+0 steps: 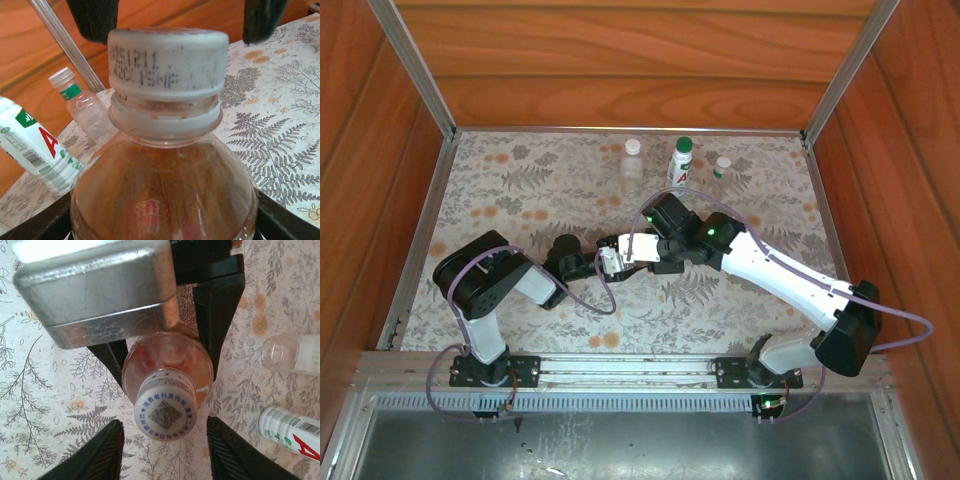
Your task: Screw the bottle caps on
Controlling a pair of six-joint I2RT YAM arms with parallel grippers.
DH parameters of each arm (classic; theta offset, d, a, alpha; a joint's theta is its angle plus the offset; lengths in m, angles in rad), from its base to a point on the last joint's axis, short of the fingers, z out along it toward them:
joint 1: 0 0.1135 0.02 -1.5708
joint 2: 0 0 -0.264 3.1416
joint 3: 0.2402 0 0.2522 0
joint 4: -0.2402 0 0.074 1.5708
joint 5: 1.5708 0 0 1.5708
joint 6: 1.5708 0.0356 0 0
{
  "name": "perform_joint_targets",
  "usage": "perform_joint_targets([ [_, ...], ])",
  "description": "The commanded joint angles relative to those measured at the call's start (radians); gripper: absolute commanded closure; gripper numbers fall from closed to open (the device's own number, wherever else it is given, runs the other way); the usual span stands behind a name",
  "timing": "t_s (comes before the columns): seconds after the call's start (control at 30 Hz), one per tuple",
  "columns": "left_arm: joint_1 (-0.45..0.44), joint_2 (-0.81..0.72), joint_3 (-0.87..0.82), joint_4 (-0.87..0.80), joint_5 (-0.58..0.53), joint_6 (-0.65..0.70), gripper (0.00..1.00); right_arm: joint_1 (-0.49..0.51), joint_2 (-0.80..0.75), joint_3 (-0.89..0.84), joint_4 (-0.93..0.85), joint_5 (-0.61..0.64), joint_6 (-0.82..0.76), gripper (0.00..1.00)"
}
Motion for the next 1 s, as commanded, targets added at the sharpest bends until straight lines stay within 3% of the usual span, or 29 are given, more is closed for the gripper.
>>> perform_joint_targets([
  [0.0, -0.011, 0.004, -0.016, -0.047, 0.029, 0.014, 0.35, 0.01, 0.011, 0.032, -0.007, -0.036, -0.092, 0.55],
  [0.43, -0.011, 0.011, -0.009, -0.05, 0.03, -0.005, 0.35, 0.01, 0.026, 0.014, 0.017, -0.05, -0.036, 0.67],
  [0.57, -0.012, 0.009, -0.009, -0.05, 0.022, -0.006, 0.35, 0.01, 0.024, 0.013, 0.04, -0.035, 0.09, 0.78],
  [0.67, -0.012, 0.006, -0.007, -0.049, 0.001, -0.012, 0.35, 0.01, 0.021, 0.007, 0.095, -0.008, 0.33, 0.89],
  [0.73, -0.011, 0.006, -0.007, -0.049, -0.014, -0.011, 0.35, 0.01, 0.033, 0.012, 0.133, 0.048, 0.593, 0.9],
  [0.9, -0.012, 0.011, -0.008, -0.05, -0.034, 0.0, 0.35, 0.012, 0.117, 0.087, 0.081, 0.048, 1.333, 0.94],
  [0.97, -0.012, 0.014, -0.007, -0.05, -0.035, 0.001, 0.35, 0.012, 0.151, 0.111, 0.042, 0.024, 1.534, 0.94],
])
